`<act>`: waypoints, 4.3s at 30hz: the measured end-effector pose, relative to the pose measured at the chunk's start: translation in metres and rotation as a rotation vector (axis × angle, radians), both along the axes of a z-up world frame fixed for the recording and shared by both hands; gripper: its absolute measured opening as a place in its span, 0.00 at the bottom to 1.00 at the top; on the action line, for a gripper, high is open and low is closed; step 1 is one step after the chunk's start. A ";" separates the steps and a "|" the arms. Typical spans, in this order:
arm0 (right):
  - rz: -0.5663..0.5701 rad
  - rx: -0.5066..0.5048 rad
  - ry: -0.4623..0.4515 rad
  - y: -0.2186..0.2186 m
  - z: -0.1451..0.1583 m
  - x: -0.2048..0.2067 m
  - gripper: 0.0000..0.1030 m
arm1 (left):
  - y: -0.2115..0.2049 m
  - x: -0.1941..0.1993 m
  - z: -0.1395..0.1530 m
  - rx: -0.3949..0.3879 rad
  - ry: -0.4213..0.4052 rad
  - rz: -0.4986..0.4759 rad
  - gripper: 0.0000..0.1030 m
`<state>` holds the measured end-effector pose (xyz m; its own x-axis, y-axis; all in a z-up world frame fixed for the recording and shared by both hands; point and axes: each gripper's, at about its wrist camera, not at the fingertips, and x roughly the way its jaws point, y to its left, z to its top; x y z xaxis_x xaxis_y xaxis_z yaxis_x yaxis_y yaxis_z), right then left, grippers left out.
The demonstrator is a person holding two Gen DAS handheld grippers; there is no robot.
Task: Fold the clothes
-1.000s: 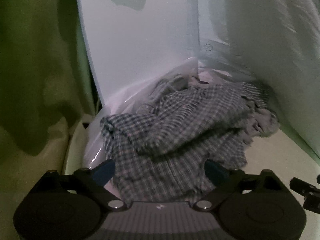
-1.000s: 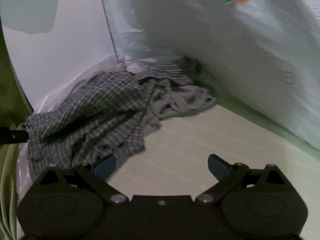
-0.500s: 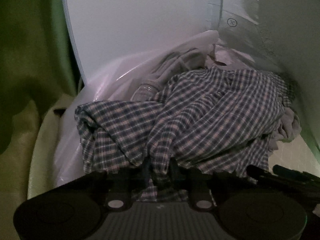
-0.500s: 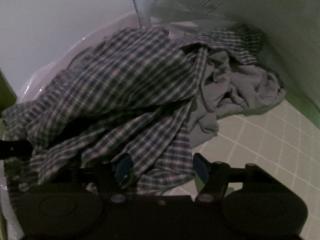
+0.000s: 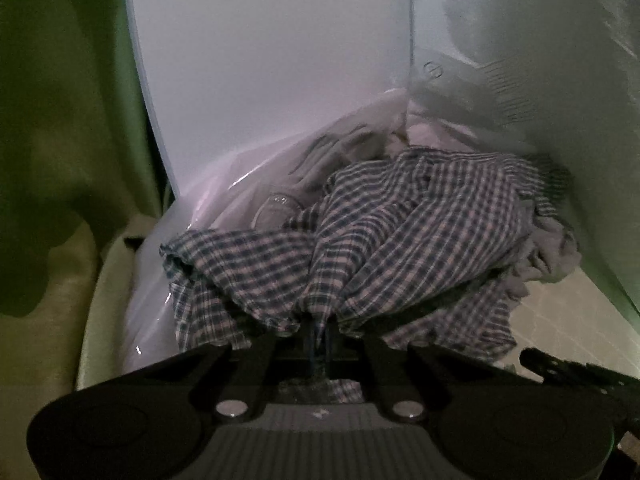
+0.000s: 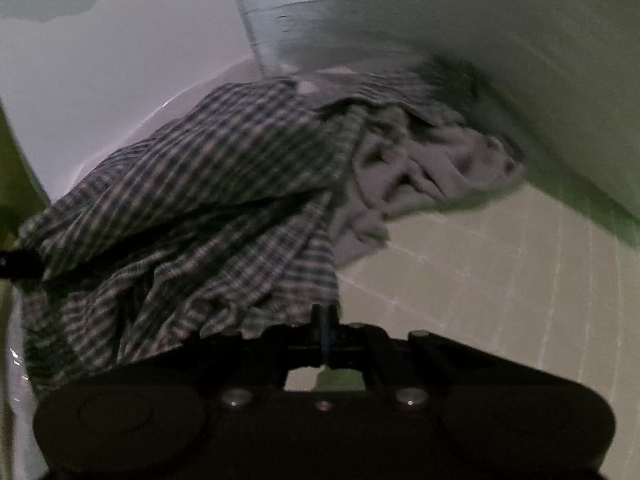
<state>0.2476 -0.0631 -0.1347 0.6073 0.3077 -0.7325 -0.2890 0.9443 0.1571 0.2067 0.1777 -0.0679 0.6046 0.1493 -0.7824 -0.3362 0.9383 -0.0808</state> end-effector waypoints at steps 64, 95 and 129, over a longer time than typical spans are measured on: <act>-0.749 -0.137 -0.042 -0.488 0.033 -0.326 0.23 | -0.314 -0.217 0.016 -0.119 0.056 -0.225 0.25; -0.428 -0.171 -0.064 -0.454 0.028 -0.165 0.05 | -0.338 -0.026 0.008 -0.017 0.056 -0.351 0.03; -0.845 -0.080 0.135 -0.578 -0.014 -0.233 0.37 | -0.365 -0.096 -0.066 -0.223 0.354 -0.348 0.45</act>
